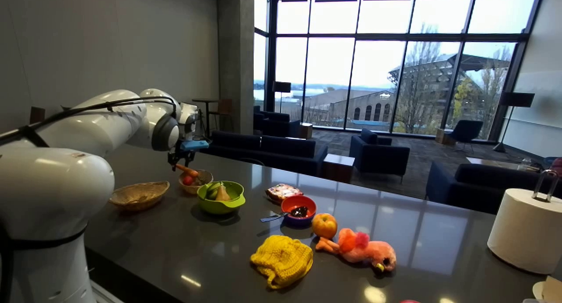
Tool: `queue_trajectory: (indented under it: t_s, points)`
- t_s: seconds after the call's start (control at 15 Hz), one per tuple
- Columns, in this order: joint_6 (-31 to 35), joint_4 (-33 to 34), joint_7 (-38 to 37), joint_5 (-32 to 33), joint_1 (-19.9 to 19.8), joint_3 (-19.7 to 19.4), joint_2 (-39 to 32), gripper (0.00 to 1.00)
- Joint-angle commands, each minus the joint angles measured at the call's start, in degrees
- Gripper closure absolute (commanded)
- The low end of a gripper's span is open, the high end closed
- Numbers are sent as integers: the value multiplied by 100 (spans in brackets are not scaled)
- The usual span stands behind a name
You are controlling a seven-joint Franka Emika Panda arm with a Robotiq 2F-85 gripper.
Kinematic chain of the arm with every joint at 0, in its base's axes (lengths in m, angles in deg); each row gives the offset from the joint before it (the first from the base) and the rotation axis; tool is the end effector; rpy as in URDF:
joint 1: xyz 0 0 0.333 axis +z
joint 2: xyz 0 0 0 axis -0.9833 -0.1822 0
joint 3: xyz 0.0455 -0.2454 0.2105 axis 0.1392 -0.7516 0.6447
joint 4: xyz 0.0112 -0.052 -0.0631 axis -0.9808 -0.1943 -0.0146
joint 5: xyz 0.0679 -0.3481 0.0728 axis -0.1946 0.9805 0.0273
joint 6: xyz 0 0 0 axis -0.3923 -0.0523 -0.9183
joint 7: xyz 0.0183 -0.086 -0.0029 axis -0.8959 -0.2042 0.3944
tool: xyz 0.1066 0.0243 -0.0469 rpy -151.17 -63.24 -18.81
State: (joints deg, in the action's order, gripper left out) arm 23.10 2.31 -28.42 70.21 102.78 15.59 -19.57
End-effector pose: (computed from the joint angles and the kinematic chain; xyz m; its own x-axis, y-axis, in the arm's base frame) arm 0.6798 0.4059 0.2349 0.1739 0.9637 0.2024 0.9842 -0.1632 -0.0685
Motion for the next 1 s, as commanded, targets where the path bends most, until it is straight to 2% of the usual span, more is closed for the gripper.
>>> queue_trajectory:
  t_s: [0.0,0.33,0.47,0.93]
  points:
    - [-41,202,43,22,-81,-49,-13,60]
    - [-56,294,13,61,-230,-141,108,98]
    - [-61,327,-21,77,-284,-162,178,94]
    - [-86,453,-274,118,-268,-270,390,94]
